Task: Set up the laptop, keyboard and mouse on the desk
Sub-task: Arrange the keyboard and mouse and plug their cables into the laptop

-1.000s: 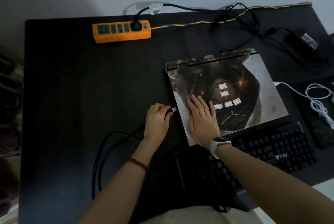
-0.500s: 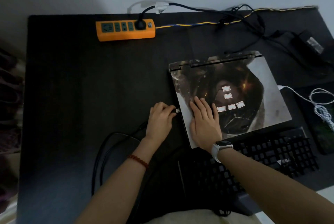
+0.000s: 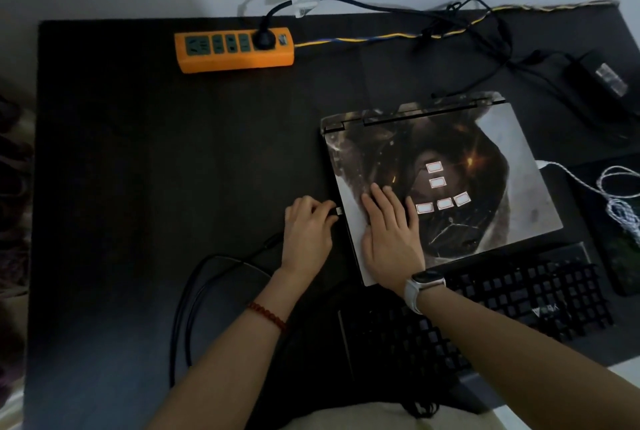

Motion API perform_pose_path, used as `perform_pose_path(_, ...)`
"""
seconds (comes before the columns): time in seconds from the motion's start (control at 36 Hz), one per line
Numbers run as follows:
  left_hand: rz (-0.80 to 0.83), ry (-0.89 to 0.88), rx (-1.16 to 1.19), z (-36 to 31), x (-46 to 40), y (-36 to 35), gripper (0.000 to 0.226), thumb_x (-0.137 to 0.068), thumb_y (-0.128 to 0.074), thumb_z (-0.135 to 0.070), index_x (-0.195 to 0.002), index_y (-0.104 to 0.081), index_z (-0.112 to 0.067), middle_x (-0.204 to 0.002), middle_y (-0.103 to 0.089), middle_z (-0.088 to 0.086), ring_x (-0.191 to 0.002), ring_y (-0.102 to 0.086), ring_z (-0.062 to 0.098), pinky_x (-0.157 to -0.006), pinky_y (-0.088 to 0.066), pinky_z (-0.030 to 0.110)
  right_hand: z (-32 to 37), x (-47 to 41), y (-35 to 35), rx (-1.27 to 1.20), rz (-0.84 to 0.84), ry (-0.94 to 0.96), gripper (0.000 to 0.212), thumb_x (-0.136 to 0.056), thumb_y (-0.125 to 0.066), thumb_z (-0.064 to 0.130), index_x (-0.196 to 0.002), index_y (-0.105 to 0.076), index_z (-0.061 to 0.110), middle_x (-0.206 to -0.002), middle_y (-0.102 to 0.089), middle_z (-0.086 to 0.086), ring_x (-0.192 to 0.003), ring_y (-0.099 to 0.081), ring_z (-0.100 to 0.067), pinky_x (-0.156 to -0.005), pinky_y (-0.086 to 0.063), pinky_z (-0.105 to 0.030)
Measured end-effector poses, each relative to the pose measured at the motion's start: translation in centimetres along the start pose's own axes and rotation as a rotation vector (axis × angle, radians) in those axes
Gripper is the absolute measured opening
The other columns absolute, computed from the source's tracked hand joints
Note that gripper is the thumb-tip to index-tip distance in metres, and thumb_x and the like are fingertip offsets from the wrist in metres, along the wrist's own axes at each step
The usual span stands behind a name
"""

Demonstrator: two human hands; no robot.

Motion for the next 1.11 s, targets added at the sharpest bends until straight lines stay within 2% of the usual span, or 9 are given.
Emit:
perform_pose_path(0.36, 0.040, -0.081, 0.006, 0.3, -0.6, 0.4, 0.021, -0.072, -0.071, -0.001, -0.093, -0.069, 0.002, -0.076, -0.060, 0.019, -0.069, -0.060, 0.032, -0.068, -0.051, 0.040, 0.0, 0.0, -0.1, 0.029, 0.004, 0.007, 0.053, -0.082, -0.034, 0.026, -0.130, -0.047, 0.009, -0.141, -0.047, -0.011, -0.132, -0.042, -0.028, -0.109, -0.024, -0.053)
perform_pose_path(0.69, 0.024, -0.027, 0.089, 0.1, -0.6, 0.5, 0.019, -0.073, -0.069, -0.001, -0.091, -0.069, 0.005, -0.078, -0.066, 0.021, -0.074, -0.063, 0.035, -0.073, -0.054, 0.042, -0.1, 0.0, -0.2, 0.029, 0.009, 0.001, 0.053, -0.082, -0.035, 0.026, -0.131, -0.045, 0.009, -0.141, -0.047, -0.010, -0.132, -0.041, -0.028, -0.109, -0.023, -0.052)
perform_pose_path(0.89, 0.059, -0.144, 0.047, 0.5, -1.5, 0.9, 0.017, -0.065, -0.075, -0.001, -0.081, -0.071, 0.004, -0.068, -0.065, 0.017, -0.066, -0.064, 0.031, -0.066, -0.054, 0.037, -0.2, -0.1, -0.2, 0.018, 0.013, 0.000, 0.052, -0.083, -0.034, 0.026, -0.131, -0.045, 0.010, -0.141, -0.046, -0.010, -0.133, -0.040, -0.028, -0.109, -0.023, -0.052)
perform_pose_path(1.11, 0.053, -0.149, 0.060, 0.5, -1.4, 0.8, 0.016, -0.067, -0.074, -0.001, -0.082, -0.070, 0.004, -0.070, -0.067, 0.018, -0.068, -0.064, 0.031, -0.069, -0.053, 0.036, -0.1, 0.0, -0.1, 0.019, 0.020, 0.002, 0.053, -0.082, -0.035, 0.026, -0.131, -0.045, 0.010, -0.141, -0.047, -0.010, -0.132, -0.042, -0.028, -0.109, -0.023, -0.053)
Point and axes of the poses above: each hand's wrist, its own x-axis away from the middle knuckle, its own y-axis out of the back of the hand, z = x × y, the point moved 3 cm from there along -x, towards the middle knuckle
